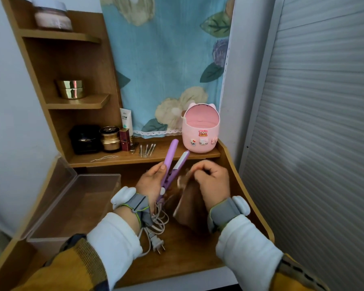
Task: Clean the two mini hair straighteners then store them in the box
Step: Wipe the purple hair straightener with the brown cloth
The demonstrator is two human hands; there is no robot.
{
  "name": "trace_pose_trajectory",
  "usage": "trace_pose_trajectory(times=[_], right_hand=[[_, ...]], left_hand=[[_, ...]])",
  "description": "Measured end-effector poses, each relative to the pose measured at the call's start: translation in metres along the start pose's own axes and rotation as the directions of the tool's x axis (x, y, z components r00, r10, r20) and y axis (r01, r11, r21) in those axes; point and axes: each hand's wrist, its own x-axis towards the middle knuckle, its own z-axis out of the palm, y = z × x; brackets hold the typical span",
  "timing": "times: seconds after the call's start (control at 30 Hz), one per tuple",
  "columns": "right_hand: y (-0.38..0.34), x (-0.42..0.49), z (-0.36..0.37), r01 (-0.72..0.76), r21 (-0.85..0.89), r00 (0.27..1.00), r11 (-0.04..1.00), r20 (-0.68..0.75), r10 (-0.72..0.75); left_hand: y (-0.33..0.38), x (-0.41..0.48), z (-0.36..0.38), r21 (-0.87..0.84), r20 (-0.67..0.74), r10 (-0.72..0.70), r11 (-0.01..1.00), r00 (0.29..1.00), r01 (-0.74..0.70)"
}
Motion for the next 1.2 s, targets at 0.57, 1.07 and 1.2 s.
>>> trace_pose_trajectory(times=[0.57,1.07,1.2], right_hand=[[-0.010,0.008,0.009,-0.305,0.446,0.949,0.842,0.067,0.309],[-0.001,0.005,0.024,-0.137,0.083,0.986,0.987,-0.081,0.143],[0.000,0.001,0.029,-0.133,0.128,0.986,0.983,-0.084,0.145]], left_hand=[[0.013,-0.016,0.008,0.131,0.110,0.243,0.958,0.964,-0.257],[0.014,-0.019,0.020,-0.283,0.108,0.091,0.958,0.990,-0.057],[0.019,-0.015,0.022,-0.466,0.039,-0.077,0.881,0.996,0.086]])
